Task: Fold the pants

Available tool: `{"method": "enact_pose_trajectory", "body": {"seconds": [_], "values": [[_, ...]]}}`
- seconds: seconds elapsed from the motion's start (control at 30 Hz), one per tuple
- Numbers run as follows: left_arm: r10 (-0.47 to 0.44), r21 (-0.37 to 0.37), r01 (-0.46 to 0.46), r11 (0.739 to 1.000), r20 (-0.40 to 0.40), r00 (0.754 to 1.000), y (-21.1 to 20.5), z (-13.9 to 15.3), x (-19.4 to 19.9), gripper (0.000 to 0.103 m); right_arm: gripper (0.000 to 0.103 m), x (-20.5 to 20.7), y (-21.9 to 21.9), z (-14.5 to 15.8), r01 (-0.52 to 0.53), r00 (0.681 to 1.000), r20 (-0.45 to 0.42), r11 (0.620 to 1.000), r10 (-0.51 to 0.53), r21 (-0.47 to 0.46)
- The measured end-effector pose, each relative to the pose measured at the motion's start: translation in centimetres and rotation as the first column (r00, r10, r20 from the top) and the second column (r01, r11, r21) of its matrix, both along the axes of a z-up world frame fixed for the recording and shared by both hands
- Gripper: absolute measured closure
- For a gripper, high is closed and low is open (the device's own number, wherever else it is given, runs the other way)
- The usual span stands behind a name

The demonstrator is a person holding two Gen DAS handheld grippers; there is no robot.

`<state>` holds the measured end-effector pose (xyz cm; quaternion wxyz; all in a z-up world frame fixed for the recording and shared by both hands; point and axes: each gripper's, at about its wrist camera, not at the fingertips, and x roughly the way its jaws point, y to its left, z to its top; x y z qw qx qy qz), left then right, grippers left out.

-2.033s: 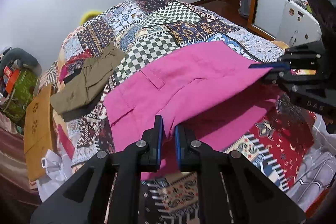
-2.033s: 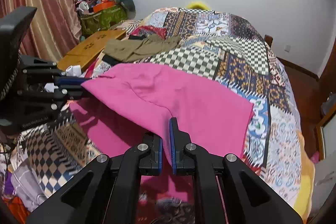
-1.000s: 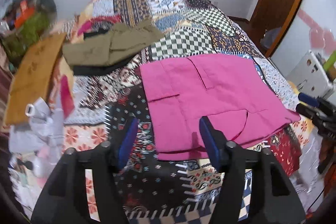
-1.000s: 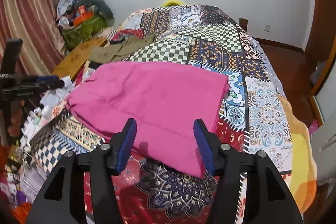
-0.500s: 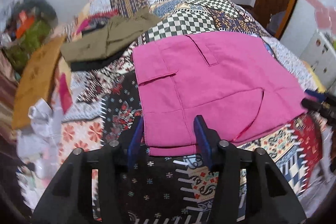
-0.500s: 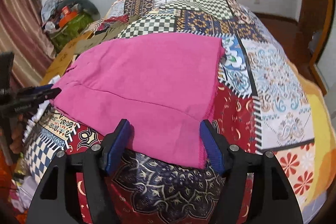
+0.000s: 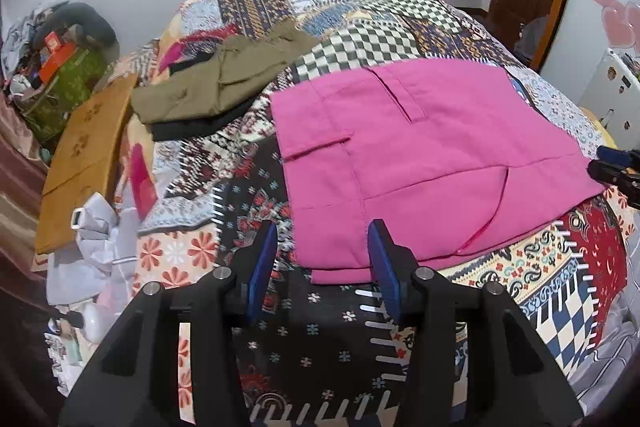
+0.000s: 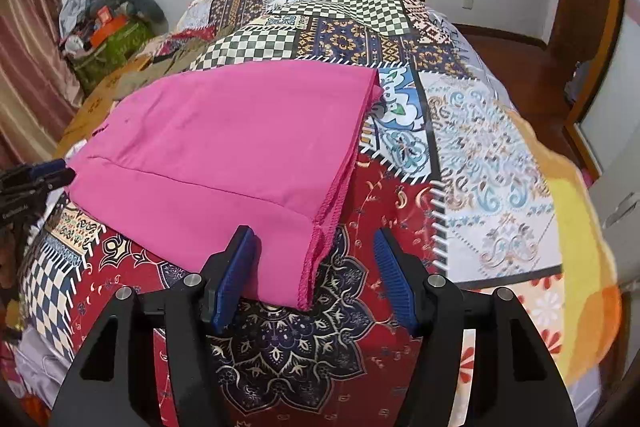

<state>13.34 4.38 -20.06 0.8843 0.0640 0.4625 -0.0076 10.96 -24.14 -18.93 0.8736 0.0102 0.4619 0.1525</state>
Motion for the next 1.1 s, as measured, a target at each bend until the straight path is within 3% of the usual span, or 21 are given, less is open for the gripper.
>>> {"method": "enact_pose_trajectory", "body": {"seconds": [0.07,0.23,0.43,0.57,0.67,0.83,1.1], "values": [[-0.004,0.000,0.004,1.000,0.016,1.000,-0.1,0.9,0.1,0.054,0.045,0.1,0.2,1.0,-0.004,1.000,0.029,1.000,0.005,-0.019],[-0.046,-0.094,0.051,0.994,0.056,0.997,-1.1,3.2,0.9,0.052,0.045,0.7,1.8,3.8,-0.056,0.996,0.075,0.992,0.048,0.113],[-0.098,-0.178,0.093,0.980,-0.017,0.995,-3.6,1.6,2.9,0.050,0.045,1.7,6.7,3.4,-0.160,0.987,0.042,0.971,0.155,0.178],[-0.111,-0.141,0.099,0.985,-0.080,0.991,-4.6,-1.0,3.3,0.042,0.045,2.2,9.2,1.2,-0.209,0.977,-0.011,0.967,0.212,0.143],[-0.093,-0.091,0.088,0.992,-0.054,0.994,-4.2,-1.5,2.7,0.030,0.045,1.9,9.4,0.2,-0.225,0.974,-0.002,0.968,0.227,0.108],[-0.064,-0.127,0.055,0.990,-0.065,0.996,-2.2,-1.4,1.8,0.029,0.045,0.8,7.6,0.4,-0.212,0.977,0.006,0.974,0.212,0.079],[0.028,-0.085,-0.034,0.996,-0.065,0.997,0.3,-1.4,1.4,0.029,0.042,0.4,2.5,-0.2,-0.080,0.996,-0.029,0.993,0.082,0.087]]}}
